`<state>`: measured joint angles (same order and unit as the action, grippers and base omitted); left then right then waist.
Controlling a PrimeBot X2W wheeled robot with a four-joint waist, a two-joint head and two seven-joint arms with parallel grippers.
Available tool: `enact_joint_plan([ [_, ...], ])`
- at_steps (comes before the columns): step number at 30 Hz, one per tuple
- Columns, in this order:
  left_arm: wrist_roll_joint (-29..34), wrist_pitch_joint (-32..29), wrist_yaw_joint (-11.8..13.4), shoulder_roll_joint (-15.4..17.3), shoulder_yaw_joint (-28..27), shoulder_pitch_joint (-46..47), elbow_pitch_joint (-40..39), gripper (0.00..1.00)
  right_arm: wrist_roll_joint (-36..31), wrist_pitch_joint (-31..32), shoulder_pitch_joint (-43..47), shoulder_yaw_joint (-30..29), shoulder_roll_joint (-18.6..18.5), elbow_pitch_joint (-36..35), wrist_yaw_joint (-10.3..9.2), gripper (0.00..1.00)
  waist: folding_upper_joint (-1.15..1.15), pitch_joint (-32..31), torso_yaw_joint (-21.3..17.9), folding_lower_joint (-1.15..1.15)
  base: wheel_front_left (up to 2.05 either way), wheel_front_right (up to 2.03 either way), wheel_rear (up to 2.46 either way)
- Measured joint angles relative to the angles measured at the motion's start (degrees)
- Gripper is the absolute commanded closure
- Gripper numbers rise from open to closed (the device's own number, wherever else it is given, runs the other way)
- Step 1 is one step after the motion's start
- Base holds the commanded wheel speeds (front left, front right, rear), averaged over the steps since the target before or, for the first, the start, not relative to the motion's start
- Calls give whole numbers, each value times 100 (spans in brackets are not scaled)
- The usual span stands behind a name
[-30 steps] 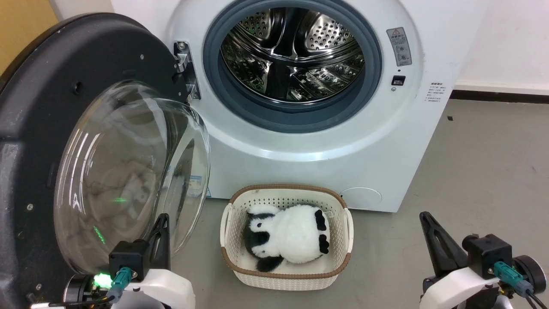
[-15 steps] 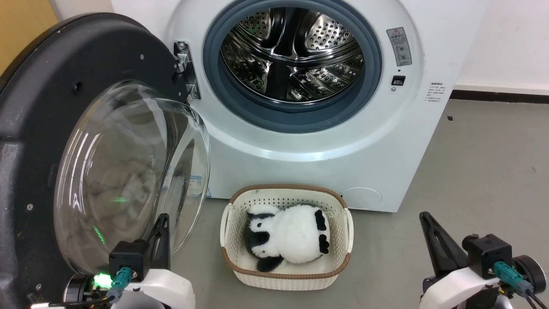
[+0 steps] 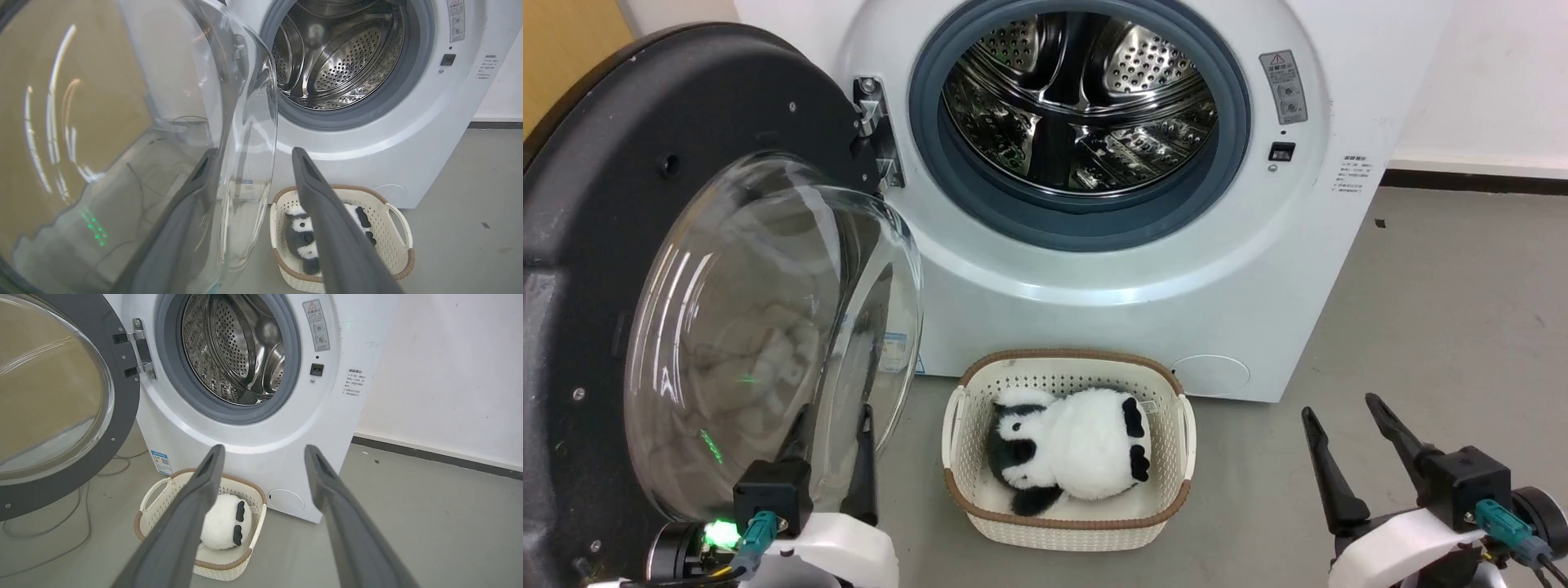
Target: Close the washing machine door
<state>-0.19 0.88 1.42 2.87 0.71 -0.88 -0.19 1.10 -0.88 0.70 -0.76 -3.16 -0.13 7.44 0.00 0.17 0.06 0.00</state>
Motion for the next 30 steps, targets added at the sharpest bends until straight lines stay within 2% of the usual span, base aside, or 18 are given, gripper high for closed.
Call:
enact_joint_plan([
  [15,-112,179,30,-1,38,280,-294,100,111,-180,-2,-147,-1,-8,0,0,0,75,108,0,0,0,0],
  [30,-658,339,-223,-2,-236,943,-996,100,294,-353,-3,-310,0,-31,0,0,0,126,450,0,0,0,0],
])
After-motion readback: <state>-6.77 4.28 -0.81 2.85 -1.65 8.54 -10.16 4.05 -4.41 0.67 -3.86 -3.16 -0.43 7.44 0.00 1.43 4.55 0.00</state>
